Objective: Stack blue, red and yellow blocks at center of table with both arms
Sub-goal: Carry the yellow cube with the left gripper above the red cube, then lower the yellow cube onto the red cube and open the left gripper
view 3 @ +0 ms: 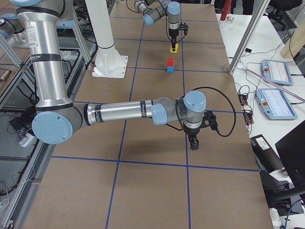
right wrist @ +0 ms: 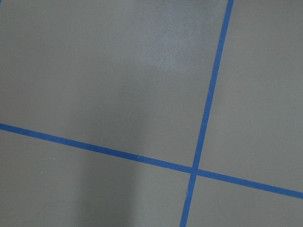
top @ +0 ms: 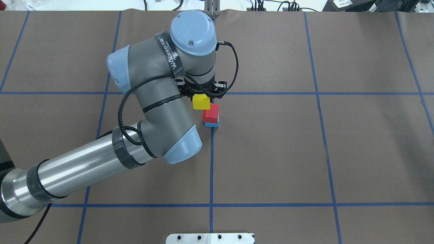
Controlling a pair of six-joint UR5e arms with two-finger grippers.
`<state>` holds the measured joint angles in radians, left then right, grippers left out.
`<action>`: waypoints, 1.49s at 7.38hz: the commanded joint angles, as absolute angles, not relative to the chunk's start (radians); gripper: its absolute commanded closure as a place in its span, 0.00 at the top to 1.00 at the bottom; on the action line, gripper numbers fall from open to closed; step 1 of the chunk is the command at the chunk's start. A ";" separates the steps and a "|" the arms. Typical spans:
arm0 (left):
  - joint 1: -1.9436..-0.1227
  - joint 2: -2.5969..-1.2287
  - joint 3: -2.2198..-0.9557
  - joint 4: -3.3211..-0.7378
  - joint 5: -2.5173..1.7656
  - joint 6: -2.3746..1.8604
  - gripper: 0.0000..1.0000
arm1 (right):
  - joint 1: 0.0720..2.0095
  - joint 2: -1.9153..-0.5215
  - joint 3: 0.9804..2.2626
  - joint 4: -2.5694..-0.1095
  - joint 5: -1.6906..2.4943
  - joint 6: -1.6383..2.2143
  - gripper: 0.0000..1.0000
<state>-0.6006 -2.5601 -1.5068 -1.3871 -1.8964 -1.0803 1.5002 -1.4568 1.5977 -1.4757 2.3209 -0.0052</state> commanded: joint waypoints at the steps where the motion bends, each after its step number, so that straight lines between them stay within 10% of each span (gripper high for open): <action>1: -0.583 -2.617 -1.438 -1.393 -1.896 -1.082 0.00 | 1.500 -1.459 1.597 -1.476 2.321 -0.005 1.00; 7: -0.580 -2.597 -1.428 -1.399 -1.896 -1.045 0.00 | 1.500 -1.456 1.595 -1.476 2.321 -0.006 1.00; 11: -0.572 -2.589 -1.430 -1.402 -1.896 -1.045 0.33 | 1.500 -1.457 1.595 -1.476 2.321 -0.008 1.00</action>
